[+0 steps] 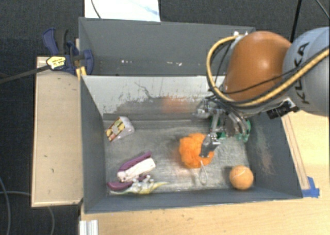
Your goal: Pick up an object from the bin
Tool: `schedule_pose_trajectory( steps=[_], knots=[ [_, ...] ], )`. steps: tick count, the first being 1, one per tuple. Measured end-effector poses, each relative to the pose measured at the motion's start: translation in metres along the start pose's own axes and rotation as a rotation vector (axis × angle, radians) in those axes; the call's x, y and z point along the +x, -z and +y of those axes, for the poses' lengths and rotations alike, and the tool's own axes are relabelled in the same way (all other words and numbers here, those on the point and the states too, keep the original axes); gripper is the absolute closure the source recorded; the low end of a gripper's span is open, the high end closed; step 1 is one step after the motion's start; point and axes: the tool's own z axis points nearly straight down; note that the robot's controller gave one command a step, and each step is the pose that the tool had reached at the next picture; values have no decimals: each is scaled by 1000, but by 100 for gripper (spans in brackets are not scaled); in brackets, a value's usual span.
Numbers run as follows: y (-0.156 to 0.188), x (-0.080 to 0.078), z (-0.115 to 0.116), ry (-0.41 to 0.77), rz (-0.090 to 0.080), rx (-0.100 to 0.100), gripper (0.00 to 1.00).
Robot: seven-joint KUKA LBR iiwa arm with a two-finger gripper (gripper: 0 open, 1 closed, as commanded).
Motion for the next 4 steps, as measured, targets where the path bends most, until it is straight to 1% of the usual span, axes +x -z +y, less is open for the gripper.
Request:
schedule_pose_trajectory(
  steps=[1, 2, 3, 4],
  knots=[
    [0, 0, 0, 0, 0, 0, 0],
    [-37, 6, -3, 63, -6, 0, 0],
    [-93, -8, -31, 276, -4, 0, 0],
    [-131, -8, -19, 697, 0, 0, 100]
  ],
)
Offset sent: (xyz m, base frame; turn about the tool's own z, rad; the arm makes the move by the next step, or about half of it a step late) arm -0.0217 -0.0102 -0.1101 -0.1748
